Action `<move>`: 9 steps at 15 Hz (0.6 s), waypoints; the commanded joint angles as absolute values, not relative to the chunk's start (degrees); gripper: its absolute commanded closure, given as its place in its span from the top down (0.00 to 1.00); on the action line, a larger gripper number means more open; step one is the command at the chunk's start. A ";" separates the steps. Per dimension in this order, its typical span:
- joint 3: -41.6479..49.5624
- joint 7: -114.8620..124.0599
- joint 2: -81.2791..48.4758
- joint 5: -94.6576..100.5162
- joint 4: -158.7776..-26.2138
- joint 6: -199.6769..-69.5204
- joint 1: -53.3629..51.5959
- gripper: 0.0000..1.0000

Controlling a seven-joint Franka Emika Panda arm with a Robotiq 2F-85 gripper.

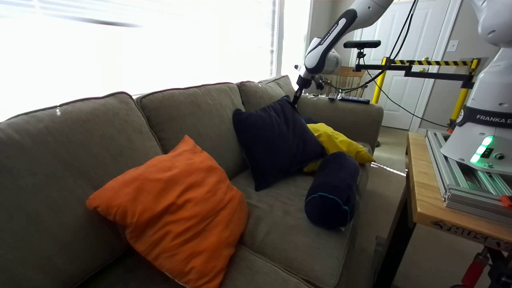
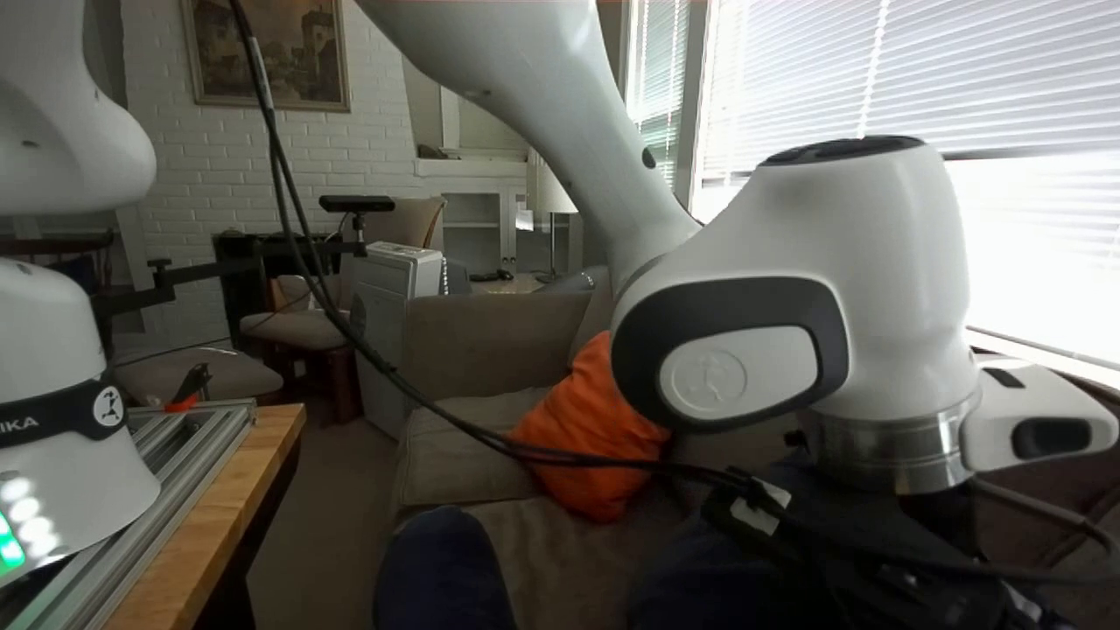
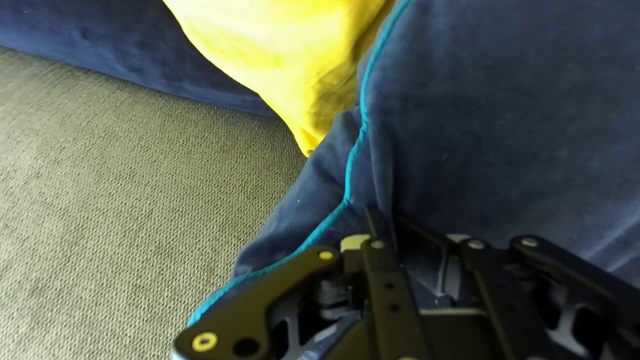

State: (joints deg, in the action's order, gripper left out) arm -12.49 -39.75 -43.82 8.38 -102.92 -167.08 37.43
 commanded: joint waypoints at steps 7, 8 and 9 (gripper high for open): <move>13.42 -29.52 -31.56 17.82 -110.38 -167.97 12.95 0.02; 15.50 -27.96 -30.72 19.57 -110.82 -167.88 11.16 0.02; 17.41 -26.19 -30.30 21.37 -111.00 -168.00 9.50 0.02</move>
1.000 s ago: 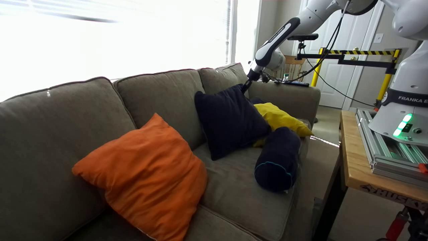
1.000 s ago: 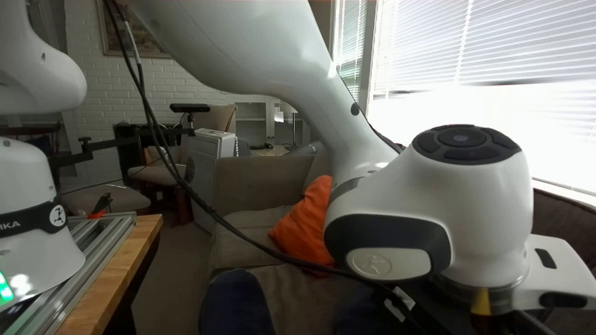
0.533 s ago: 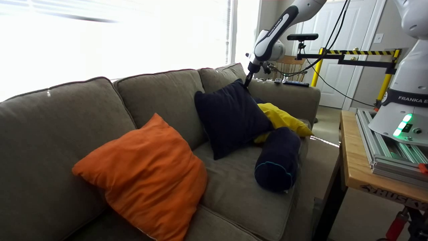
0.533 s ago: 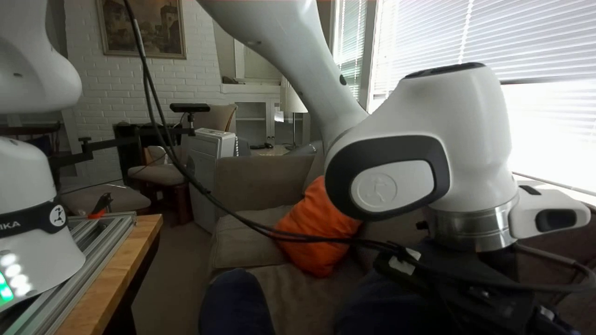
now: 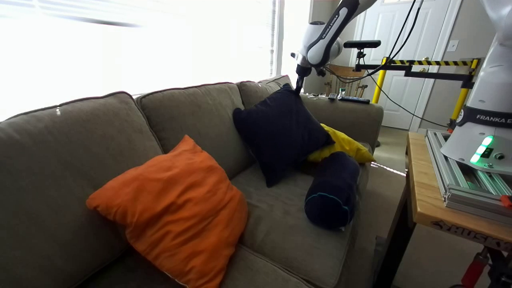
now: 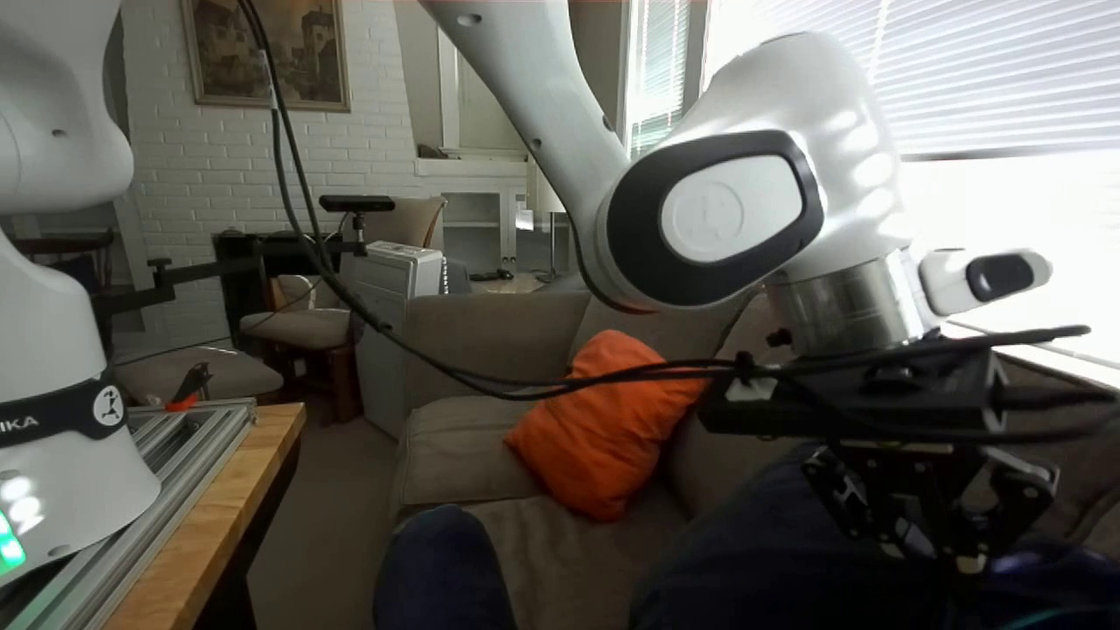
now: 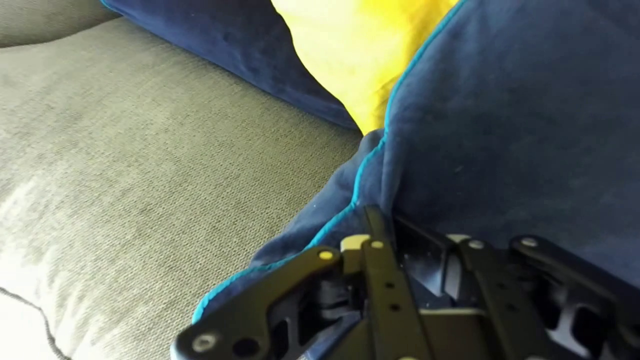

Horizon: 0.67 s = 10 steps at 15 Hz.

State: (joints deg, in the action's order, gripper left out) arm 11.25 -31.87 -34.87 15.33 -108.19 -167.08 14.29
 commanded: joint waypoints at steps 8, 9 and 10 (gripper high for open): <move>28.19 -14.35 -26.29 33.10 -109.76 -167.40 0.68 0.02; 29.66 -12.57 -26.01 34.46 -109.33 -167.32 -0.10 0.02; 32.44 -12.00 -25.83 34.07 -109.33 -167.32 -2.33 0.02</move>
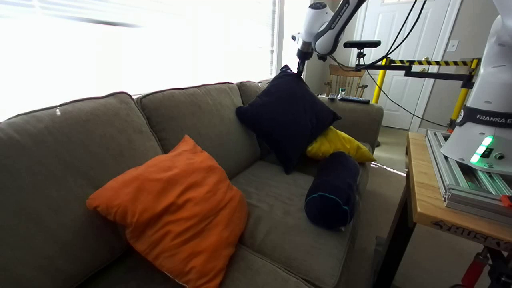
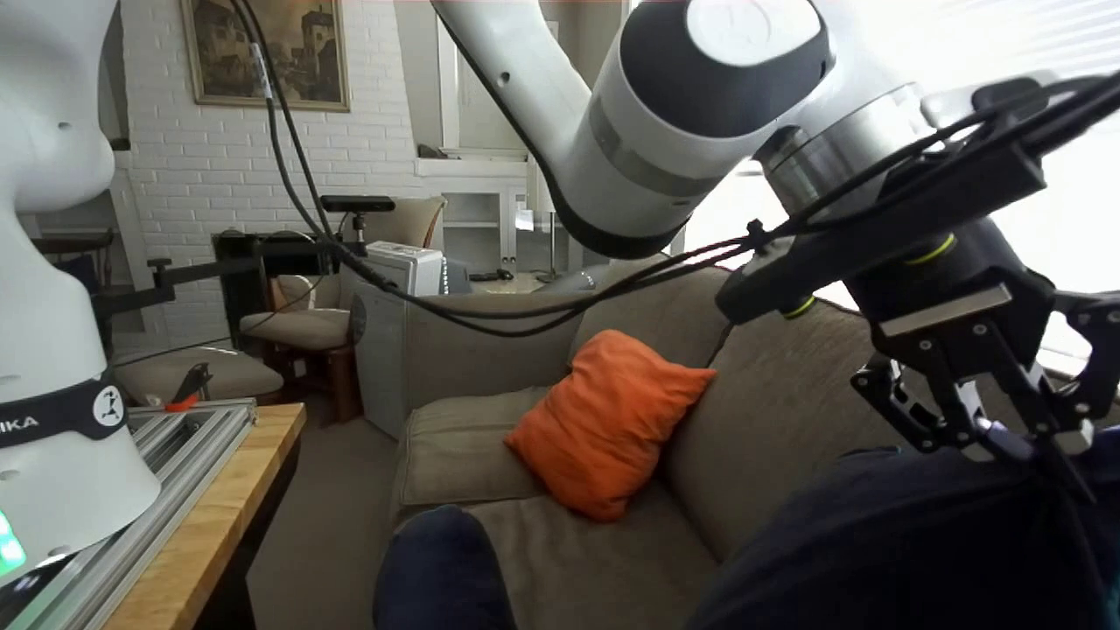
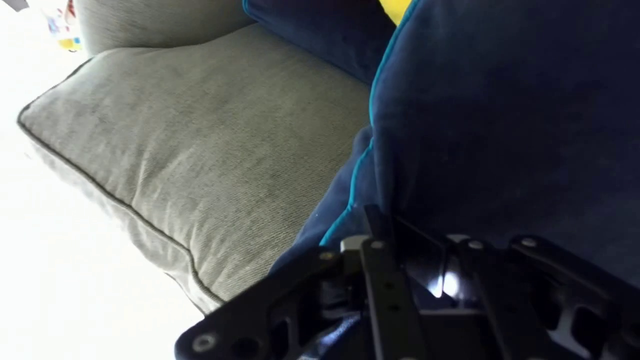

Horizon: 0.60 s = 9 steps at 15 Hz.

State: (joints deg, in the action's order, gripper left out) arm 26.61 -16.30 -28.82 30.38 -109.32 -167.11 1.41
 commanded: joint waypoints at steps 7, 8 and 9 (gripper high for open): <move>45.77 -5.38 -25.31 35.47 -107.63 -166.64 -10.25 0.02; 47.65 -4.48 -25.80 35.43 -107.24 -166.54 -11.38 0.02; 49.41 -3.72 -26.13 35.40 -107.07 -166.29 -12.55 0.02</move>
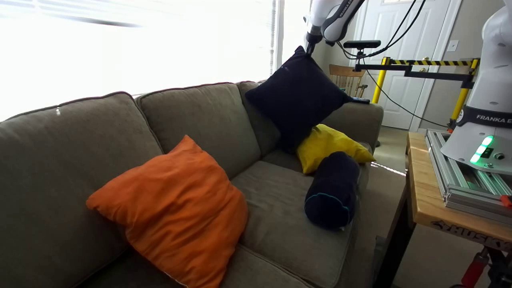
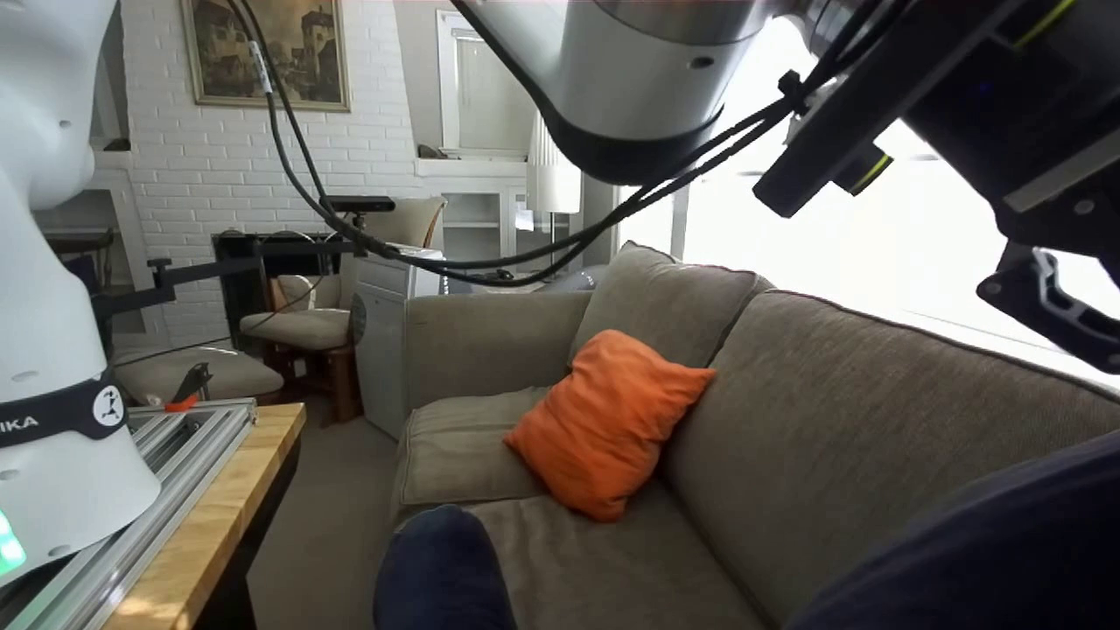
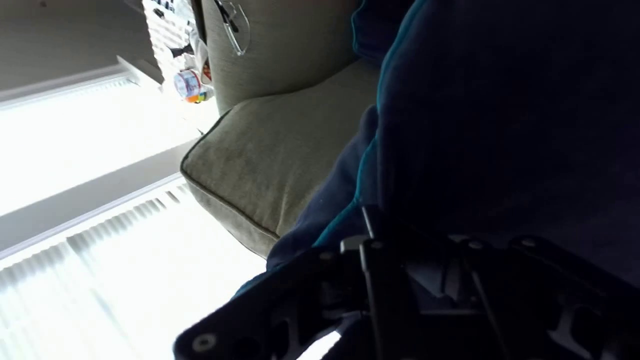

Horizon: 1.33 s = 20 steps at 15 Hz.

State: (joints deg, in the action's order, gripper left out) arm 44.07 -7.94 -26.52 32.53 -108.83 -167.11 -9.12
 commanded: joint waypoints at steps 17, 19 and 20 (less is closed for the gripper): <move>60.14 3.29 -34.45 32.02 -106.15 -162.90 -17.63 0.34; 58.81 4.67 -34.04 33.90 -105.19 -161.65 -16.43 0.41; 58.65 4.81 -34.04 33.98 -104.48 -161.16 -16.27 0.49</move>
State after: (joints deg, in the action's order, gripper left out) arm 59.05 2.75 -33.39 32.48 -107.77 -163.75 -17.27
